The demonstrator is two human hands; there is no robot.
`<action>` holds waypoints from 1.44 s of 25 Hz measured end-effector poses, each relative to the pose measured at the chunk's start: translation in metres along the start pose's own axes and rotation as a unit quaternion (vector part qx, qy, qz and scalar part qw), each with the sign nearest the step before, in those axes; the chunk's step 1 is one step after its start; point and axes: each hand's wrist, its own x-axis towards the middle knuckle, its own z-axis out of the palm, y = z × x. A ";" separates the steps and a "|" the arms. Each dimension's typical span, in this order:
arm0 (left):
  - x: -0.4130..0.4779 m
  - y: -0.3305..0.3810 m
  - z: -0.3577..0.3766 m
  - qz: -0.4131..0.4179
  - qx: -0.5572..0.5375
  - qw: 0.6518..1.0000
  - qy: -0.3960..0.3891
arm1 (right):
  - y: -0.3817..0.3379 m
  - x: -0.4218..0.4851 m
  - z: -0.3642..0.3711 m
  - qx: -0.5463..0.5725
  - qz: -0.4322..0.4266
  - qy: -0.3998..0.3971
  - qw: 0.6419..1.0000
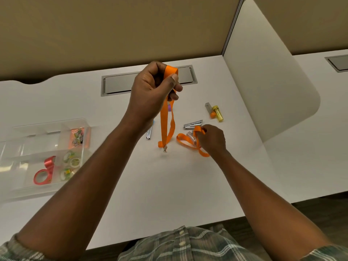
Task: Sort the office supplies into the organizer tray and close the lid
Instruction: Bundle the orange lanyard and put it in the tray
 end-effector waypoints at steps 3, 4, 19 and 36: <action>-0.003 -0.007 0.003 -0.025 0.016 1.000 0.004 | -0.029 -0.001 -0.024 0.053 -0.074 -0.017 0.996; -0.004 -0.010 0.004 -0.034 0.029 0.999 0.006 | -0.039 -0.003 -0.030 0.079 -0.088 -0.032 0.992; -0.008 -0.023 -0.031 -0.029 0.142 0.988 0.056 | -0.144 -0.036 -0.043 0.417 -0.128 -0.241 0.867; -0.096 -0.117 -0.131 -0.231 0.083 0.969 -0.027 | -0.251 -0.020 -0.011 0.535 0.035 -0.091 0.839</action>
